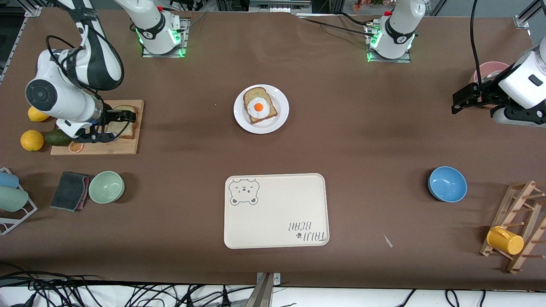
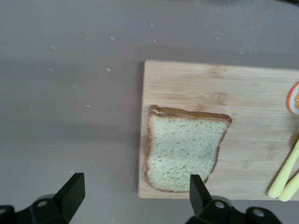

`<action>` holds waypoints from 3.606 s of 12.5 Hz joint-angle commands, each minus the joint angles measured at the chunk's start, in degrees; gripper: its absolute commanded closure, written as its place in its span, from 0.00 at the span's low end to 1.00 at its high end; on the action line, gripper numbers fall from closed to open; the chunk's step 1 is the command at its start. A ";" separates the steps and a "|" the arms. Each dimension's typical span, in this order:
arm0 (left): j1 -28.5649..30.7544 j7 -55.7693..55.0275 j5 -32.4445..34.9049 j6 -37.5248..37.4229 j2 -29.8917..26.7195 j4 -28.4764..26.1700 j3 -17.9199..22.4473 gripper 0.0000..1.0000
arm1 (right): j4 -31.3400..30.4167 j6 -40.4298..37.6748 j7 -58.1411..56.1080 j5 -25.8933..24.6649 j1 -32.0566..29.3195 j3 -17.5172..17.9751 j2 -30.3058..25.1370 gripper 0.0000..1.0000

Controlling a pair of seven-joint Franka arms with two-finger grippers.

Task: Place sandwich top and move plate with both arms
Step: 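Reach the right gripper down to the bread slice on the cutting board, then close the right gripper on the bread slice edge and lift it, then carry the bread slice over the egg toast and lower it on top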

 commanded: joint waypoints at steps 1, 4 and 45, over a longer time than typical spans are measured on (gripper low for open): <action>0.62 0.92 -0.36 -0.55 -1.03 -0.59 -0.31 0.00 | -1.65 3.47 0.45 -1.99 -0.27 -1.97 1.86 0.02; 0.53 0.92 -0.36 -0.55 -1.03 -0.59 -0.31 0.00 | -2.00 7.52 5.45 -1.99 -0.27 -1.97 5.29 0.05; 0.62 1.01 -0.36 -0.55 -1.03 -0.50 -0.23 0.00 | 23.39 -12.97 53.94 7.87 14.62 33.10 12.39 1.00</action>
